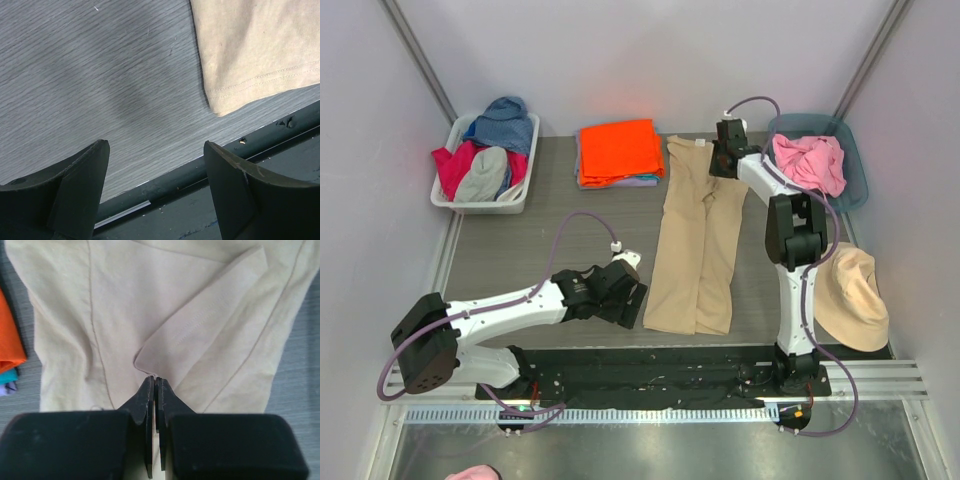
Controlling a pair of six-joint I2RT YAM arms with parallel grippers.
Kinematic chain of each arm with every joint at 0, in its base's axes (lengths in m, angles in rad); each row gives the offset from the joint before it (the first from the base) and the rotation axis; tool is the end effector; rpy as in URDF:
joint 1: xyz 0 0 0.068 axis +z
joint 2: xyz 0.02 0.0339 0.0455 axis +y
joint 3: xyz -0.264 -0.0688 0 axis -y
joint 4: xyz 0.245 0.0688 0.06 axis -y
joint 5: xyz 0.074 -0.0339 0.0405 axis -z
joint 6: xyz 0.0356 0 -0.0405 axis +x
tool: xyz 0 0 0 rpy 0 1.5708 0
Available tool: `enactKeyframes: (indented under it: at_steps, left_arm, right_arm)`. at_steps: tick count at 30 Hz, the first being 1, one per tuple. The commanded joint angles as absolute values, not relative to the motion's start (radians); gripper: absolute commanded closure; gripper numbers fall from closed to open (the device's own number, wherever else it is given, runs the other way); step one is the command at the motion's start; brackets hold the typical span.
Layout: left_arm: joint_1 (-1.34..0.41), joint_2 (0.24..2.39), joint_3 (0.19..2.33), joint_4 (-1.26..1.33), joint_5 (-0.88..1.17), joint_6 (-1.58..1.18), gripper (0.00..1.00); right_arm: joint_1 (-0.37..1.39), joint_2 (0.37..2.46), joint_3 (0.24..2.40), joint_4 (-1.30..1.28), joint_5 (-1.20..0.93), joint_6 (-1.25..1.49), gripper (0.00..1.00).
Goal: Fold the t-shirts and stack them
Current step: Fold the tshirt
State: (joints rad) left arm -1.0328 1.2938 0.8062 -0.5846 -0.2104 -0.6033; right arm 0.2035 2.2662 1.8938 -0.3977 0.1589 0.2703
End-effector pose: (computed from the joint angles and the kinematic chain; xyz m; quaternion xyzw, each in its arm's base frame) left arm 0.1316 -0.2061 0.2101 0.1801 0.9471 -0.1095 0.2420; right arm 0.5080 0.0991 0.2069 0.0616 0.9165 0.0201 0.3948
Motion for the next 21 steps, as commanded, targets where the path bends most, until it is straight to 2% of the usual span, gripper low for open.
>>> enactKeyframes:
  at_steps: [1,10,21]
  left_arm:
    - [-1.029,1.290,0.801,-0.549,-0.199,-0.618,0.19]
    - [-1.029,1.293,0.799,-0.540,-0.187,-0.621,0.20]
    - [-1.029,1.299,0.790,-0.537,-0.179,-0.624,0.20]
  right_arm:
    - [0.196,2.143,1.810,-0.348,0.235,0.293,0.99]
    - [0.196,2.002,1.634,-0.322,0.328,0.336,0.99]
    - [0.196,1.947,1.503,-0.339,0.390,0.416,0.99]
